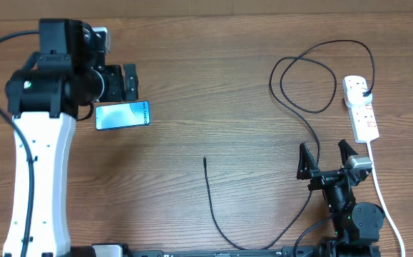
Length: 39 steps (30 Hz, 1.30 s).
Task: Plug charger to phone and switch on socket
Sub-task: 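Raise the left arm and move the left gripper over the phone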
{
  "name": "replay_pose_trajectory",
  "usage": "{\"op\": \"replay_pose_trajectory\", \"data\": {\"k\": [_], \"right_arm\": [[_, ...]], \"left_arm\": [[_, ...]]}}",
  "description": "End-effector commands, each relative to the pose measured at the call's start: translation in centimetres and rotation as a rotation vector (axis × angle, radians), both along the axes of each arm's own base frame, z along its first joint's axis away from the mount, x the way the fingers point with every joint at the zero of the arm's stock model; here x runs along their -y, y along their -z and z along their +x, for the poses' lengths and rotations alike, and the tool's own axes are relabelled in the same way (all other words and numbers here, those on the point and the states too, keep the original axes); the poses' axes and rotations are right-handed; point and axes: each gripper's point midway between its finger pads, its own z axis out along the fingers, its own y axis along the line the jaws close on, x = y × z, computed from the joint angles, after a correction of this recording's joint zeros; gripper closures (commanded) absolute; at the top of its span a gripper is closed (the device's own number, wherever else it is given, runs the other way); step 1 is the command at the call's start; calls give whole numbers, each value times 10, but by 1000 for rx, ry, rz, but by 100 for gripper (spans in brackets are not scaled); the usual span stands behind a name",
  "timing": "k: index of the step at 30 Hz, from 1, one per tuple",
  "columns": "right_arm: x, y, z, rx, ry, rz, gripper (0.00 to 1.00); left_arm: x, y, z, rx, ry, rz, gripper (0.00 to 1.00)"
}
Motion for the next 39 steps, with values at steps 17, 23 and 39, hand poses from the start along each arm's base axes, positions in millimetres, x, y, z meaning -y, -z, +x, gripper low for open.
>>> {"op": "replay_pose_trajectory", "data": {"k": [17,23,39], "right_arm": [[1,2,0,1,5,0,0],[1,2,0,1,5,0,0],[1,2,0,1,5,0,0]], "left_arm": [[-8,26,16,-127,-377,-168,0],[-21,28,21,-126,-710,-270,0],[-2,61,34,-177,-168,-63,0]]}}
